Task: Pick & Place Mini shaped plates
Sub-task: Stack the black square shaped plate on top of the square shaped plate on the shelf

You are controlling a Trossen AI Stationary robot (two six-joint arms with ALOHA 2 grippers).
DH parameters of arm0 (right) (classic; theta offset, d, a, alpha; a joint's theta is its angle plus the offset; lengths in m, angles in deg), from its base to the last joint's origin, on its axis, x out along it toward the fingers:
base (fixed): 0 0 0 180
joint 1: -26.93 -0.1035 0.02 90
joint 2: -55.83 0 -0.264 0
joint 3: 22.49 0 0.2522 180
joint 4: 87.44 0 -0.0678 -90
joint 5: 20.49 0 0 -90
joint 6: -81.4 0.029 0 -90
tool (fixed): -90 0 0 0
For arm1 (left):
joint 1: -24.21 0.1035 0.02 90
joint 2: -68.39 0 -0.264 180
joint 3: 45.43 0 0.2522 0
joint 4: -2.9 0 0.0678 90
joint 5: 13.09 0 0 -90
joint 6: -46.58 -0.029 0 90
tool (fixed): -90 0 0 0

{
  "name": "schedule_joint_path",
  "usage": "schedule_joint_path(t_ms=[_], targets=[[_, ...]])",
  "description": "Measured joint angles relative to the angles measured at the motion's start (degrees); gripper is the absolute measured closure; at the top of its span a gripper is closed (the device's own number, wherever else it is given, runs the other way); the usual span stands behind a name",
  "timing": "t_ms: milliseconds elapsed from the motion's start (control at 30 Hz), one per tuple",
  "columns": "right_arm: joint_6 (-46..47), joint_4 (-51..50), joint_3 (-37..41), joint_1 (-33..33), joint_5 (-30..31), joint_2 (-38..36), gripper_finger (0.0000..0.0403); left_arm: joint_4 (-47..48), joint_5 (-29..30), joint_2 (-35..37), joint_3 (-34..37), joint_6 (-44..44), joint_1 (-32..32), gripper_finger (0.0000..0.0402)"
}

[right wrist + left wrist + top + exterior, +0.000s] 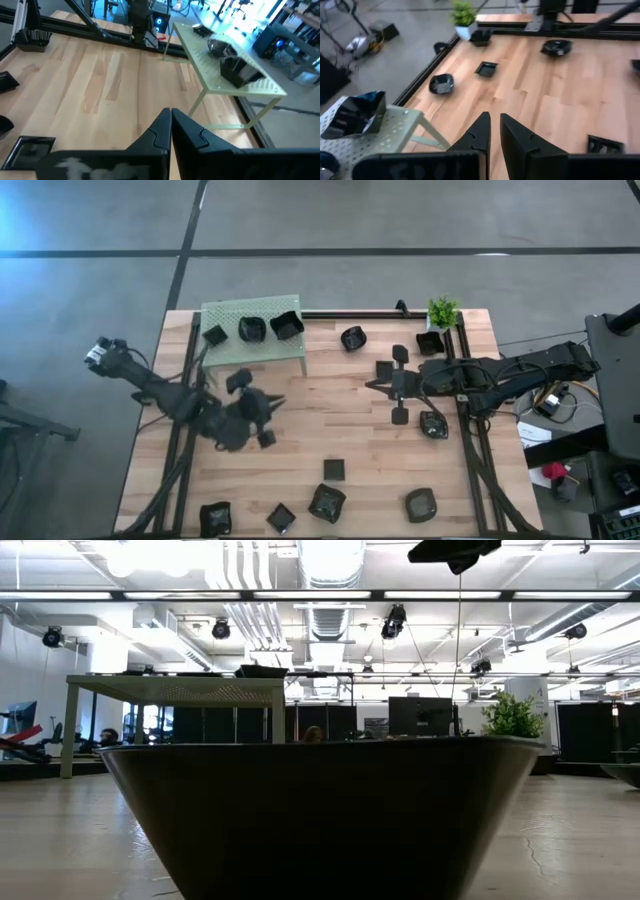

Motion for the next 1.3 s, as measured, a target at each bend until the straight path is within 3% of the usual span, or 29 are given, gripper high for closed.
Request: schedule_joint_path(t_ms=[233, 567, 1000, 1233, 1300], targets=[[1.58, -1.58, 0.06, 0.02, 0.0, -0.02, 0.0394, -0.29, -0.91, -3.92, 0.0, 2.26, -5.71, 0.0367], [1.62, -1.51, 0.22, 0.02, 0.0, -0.02, 0.0394, -1.75, -16.82, -12.7, 0.02, 2.72, -9.3, 0.0367], [4.58, -1.38, 0.22, 0.02, -0.16, -0.02, 0.0394, -6.53, -29.85, -19.15, 0.02, 1.13, -9.37, 0.0367], [3.72, -1.2, 0.22, -0.01, -15.56, -0.02, 0.0394, -8.35, -37.87, -21.95, 0.02, -6.36, -9.37, 0.0367], [3.77, -1.21, 0.22, -0.01, -17.23, -0.02, 0.0394, -9.58, -40.53, -23.32, 0.02, -9.05, -9.37, 0.0367]])
